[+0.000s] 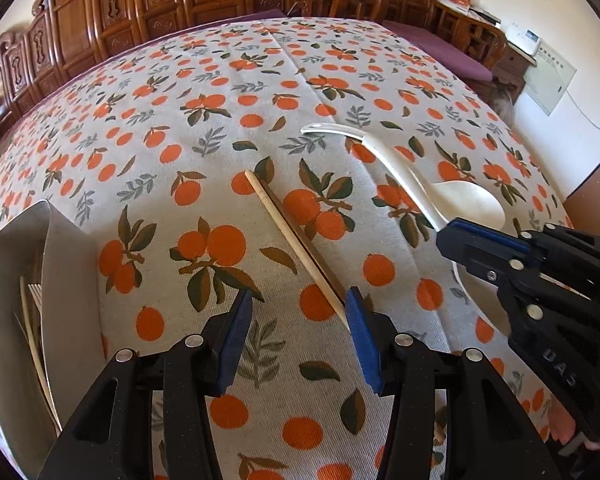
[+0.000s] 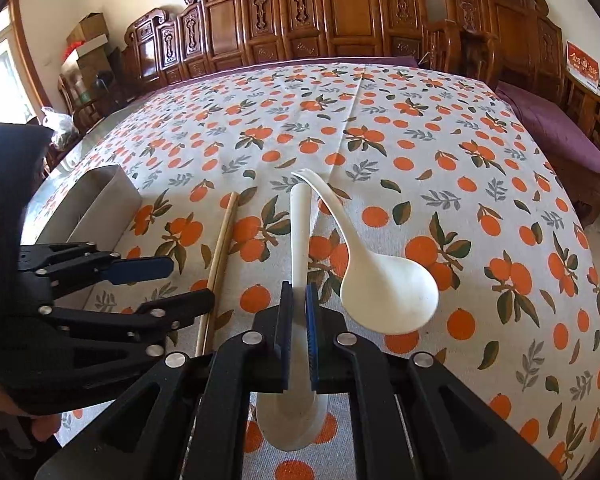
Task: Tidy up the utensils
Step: 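Grasp a wooden chopstick with the left tool while the right tool holds the spoon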
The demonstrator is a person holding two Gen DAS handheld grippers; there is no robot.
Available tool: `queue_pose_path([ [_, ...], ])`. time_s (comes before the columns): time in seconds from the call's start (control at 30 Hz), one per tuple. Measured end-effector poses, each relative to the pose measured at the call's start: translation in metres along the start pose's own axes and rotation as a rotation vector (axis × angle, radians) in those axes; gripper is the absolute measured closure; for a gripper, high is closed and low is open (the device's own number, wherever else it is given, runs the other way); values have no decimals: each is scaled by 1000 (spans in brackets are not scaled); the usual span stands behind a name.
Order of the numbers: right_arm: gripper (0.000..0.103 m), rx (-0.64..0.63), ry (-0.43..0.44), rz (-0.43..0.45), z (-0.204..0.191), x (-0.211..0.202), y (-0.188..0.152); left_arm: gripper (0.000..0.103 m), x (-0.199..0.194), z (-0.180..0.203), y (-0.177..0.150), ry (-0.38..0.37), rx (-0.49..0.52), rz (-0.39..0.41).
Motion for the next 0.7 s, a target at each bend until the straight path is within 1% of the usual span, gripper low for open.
queue_pose_path([
  [0.17, 95, -4, 1, 1, -1, 0, 0, 56, 0, -4, 0, 37, 9, -12],
  [0.37, 95, -9, -2, 4, -3, 0, 0, 57, 4, -10, 3, 49, 5, -25],
  [0.4, 95, -9, -3, 5, -3, -1, 0, 58, 5, -11, 4, 51, 5, -30],
  [0.43, 95, -10, -4, 5, -3, 0, 0, 63, 8, -12, 4, 56, 4, -41],
  [0.5, 95, -11, -12, 3, -1, 0, 0, 66, 9, -16, 5, 51, -10, -44],
  [0.6, 95, -7, -17, 2, 2, -1, 0, 76, 7, -18, 2, 43, -8, -47],
  [0.67, 95, -5, -21, -1, 3, 0, -1, 87, 5, -20, -2, 40, -6, -46],
  [0.7, 95, -4, -19, 0, 3, 0, -1, 88, 3, -22, -5, 38, -8, -46],
])
Point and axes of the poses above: each gripper's, at about its wrist camera, not at the fingertips, and x roughly the way its jaws point, z to its right, y to its top, the point moved 8 cm from there along x, roughly the way its jaws point, and after that the axes turned 14 degrees about x, right-handed, at the moved point
